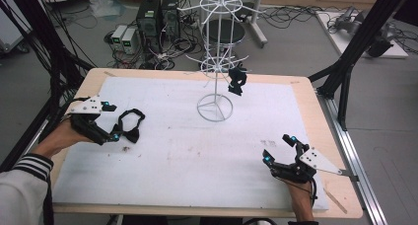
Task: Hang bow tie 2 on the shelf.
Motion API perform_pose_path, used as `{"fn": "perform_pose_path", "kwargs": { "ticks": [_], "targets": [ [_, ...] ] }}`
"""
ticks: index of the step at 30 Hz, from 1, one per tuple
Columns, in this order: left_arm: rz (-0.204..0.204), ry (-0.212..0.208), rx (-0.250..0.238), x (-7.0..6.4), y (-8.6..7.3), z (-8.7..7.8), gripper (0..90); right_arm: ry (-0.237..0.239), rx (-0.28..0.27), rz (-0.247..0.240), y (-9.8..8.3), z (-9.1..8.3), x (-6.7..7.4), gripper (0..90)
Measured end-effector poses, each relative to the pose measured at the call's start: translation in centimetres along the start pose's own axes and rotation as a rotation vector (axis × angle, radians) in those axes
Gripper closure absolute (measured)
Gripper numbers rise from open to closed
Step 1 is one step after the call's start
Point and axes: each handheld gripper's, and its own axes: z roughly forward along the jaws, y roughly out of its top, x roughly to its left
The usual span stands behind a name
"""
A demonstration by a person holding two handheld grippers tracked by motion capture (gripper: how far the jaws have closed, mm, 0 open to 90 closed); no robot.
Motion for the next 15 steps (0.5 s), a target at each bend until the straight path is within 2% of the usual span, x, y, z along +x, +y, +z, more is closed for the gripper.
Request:
{"fn": "perform_pose_path", "kwargs": {
  "ticks": [3,5,8,15],
  "targets": [
    [-0.014,-0.042,0.046,0.6,0.1,0.2,1.7,0.010,0.004,0.001,-0.4,0.1,0.1,9.2],
    [-0.014,-0.055,0.083,0.8,0.2,0.3,1.7,0.014,0.006,-0.011,-0.5,0.3,0.1,9.2],
    [0.003,-0.066,0.128,1.2,0.5,0.4,1.7,0.016,0.009,-0.004,-0.7,0.3,0.1,9.2],
    [0.052,-0.084,0.198,1.5,1.2,1.1,1.7,0.007,-0.005,0.005,-0.9,0.1,0.0,9.2]
  ]
}}
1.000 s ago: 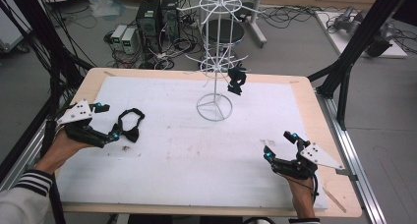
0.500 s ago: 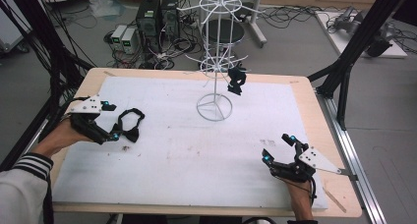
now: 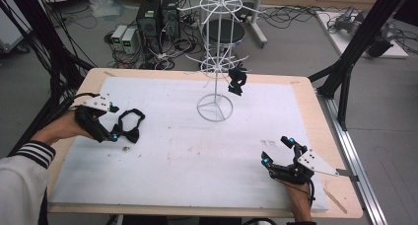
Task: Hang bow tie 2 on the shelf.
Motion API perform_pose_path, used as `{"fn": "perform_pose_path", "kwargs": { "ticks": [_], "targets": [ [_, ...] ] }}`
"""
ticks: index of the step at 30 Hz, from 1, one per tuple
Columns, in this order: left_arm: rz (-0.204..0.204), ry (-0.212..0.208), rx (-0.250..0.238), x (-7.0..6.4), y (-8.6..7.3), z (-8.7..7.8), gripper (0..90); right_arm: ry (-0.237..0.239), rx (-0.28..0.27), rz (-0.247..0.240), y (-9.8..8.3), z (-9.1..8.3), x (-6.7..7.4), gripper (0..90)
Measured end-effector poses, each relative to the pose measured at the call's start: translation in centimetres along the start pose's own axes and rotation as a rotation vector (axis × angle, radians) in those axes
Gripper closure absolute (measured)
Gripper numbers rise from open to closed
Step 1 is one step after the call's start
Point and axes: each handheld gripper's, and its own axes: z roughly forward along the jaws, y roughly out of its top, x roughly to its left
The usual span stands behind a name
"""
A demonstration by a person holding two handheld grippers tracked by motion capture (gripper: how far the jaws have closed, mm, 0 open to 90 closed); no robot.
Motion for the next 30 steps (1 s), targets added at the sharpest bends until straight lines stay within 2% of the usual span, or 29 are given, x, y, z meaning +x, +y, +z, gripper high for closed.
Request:
{"fn": "perform_pose_path", "kwargs": {
  "ticks": [9,11,15,20,24,30],
  "targets": [
    [0.058,-0.043,0.110,0.2,0.4,1.5,1.7,-0.004,-0.021,-0.007,-0.4,-0.1,0.2,9.2],
    [0.060,-0.052,0.113,0.2,0.4,1.8,1.7,0.002,-0.018,-0.012,-0.5,0.0,0.3,9.2],
    [0.095,-0.057,0.177,0.3,0.0,2.4,1.7,0.004,-0.024,-0.019,-0.5,0.0,0.3,9.2],
    [0.116,-0.066,0.194,0.5,-0.1,3.1,1.8,-0.002,-0.031,-0.024,-0.6,0.0,0.3,9.2],
    [0.120,-0.062,0.205,0.5,-0.3,3.7,1.8,-0.006,-0.029,-0.022,-0.6,0.0,0.4,9.2],
    [0.128,-0.079,0.218,0.5,-0.3,4.3,3.3,-0.005,-0.036,-0.017,-0.7,-0.1,0.4,9.2]
  ]
}}
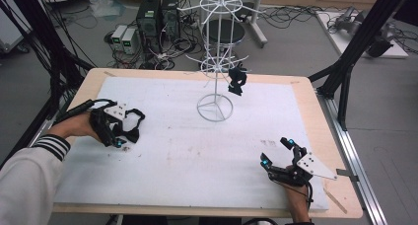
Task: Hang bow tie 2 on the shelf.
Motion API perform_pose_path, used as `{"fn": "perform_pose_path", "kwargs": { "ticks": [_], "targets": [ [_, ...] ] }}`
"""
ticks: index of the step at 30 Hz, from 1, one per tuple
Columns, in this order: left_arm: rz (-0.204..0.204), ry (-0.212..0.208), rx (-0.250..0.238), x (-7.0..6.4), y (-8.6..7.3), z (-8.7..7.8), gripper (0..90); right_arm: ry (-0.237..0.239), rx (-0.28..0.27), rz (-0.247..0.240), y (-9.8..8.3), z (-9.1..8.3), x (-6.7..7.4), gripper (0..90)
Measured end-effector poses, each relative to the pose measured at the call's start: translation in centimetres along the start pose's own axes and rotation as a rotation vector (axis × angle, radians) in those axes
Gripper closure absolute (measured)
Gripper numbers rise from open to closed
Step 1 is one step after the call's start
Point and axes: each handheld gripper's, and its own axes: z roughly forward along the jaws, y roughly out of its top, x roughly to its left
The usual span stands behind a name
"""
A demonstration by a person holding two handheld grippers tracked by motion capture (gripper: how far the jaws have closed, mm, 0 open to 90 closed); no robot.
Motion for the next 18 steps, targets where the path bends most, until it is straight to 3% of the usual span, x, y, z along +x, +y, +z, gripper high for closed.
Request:
{"fn": "perform_pose_path", "kwargs": {
  "ticks": [11,15,18],
  "targets": [
    [0.017,0.010,0.038,0.21,-0.02,1.04,13.5,0.002,-0.004,-0.004,-0.04,-0.03,0.03,9.3],
    [0.033,0.018,0.071,0.34,-0.06,1.04,24.5,0.000,-0.006,-0.007,-0.05,-0.01,0.02,9.3],
    [0.040,0.024,0.094,0.48,-0.13,1.02,27.0,0.005,-0.003,-0.007,-0.05,-0.03,0.07,9.3]
  ]
}}
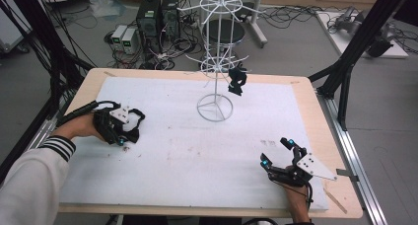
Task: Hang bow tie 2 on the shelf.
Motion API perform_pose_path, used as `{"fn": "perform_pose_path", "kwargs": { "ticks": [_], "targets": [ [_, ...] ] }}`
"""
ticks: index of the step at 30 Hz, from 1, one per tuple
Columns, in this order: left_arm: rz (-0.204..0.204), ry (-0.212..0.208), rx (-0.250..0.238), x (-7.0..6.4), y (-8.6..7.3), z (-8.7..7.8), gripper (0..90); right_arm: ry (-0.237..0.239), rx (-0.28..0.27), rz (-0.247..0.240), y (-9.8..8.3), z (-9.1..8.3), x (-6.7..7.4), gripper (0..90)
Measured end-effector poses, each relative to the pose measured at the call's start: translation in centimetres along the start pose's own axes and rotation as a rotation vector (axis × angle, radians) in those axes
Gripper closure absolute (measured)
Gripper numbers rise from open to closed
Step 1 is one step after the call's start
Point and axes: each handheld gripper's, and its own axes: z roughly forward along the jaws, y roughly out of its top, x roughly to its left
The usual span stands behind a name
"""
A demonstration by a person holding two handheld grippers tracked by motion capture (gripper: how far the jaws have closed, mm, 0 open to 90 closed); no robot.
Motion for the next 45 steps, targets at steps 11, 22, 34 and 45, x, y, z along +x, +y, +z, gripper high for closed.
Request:
{"fn": "perform_pose_path", "kwargs": {
  "ticks": [11,22,34,45],
  "targets": [
    [-0.007,-0.001,0.005,0.0,-0.2,0.1,40.6,-0.002,-0.001,-0.002,0.0,0.0,0.0,9.3],
    [-0.013,-0.040,0.004,0.0,-0.2,-0.1,61.6,-0.004,-0.002,-0.002,0.0,0.0,0.0,9.3],
    [-0.031,-0.081,0.004,-0.2,-0.1,-0.2,75.7,-0.005,-0.003,-0.003,0.0,0.0,0.0,9.3],
    [-0.036,-0.051,-0.018,-0.7,0.4,-1.0,75.8,-0.005,-0.004,-0.004,0.0,0.0,0.0,9.3]
  ]
}}
